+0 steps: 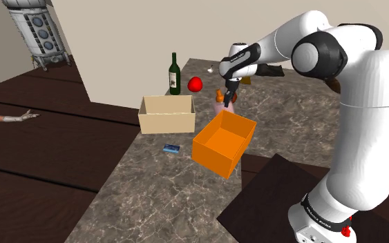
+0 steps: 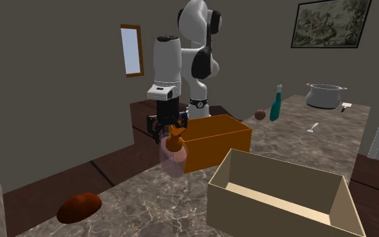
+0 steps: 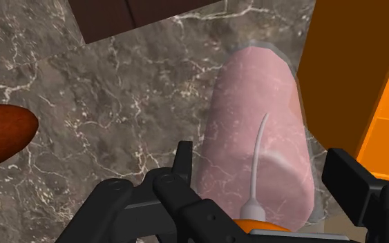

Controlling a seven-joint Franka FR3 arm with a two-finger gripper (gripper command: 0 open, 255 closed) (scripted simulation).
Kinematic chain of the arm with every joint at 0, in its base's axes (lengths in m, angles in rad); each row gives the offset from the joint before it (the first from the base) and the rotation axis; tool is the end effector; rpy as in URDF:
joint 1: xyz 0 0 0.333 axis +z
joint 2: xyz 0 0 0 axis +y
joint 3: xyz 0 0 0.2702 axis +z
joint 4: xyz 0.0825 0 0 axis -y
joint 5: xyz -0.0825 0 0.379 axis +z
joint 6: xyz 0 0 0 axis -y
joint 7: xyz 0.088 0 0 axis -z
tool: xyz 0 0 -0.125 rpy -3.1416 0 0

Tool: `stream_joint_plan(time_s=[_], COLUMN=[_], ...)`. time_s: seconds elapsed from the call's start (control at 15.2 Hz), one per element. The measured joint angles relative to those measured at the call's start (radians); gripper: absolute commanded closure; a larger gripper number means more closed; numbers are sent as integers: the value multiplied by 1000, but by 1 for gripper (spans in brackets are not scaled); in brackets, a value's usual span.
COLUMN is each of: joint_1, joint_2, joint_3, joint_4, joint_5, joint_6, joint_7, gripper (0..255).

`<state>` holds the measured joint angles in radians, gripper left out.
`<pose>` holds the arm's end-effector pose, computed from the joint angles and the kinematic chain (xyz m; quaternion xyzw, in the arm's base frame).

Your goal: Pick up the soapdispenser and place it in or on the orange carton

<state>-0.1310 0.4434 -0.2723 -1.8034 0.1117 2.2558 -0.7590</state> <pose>0.5821 -0.2361 0.2539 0.9876 0.1557 0.0039 0.0193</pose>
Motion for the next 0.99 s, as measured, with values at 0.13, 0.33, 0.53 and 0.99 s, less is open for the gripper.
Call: stream_joint_plan(time_s=[0.13, 0.33, 0.53, 0.99], joint_1=[2, 6, 7, 10], joint_2=[-13, -36, -58, -92], joint_3=[-2, -6, -10, -16], joint_4=[6, 18, 29, 77], joint_5=[-5, -13, -20, -32], joint_6=[-19, -53, -85, -166], joint_7=[3, 9, 9, 16], gripper=[255, 255, 255, 255])
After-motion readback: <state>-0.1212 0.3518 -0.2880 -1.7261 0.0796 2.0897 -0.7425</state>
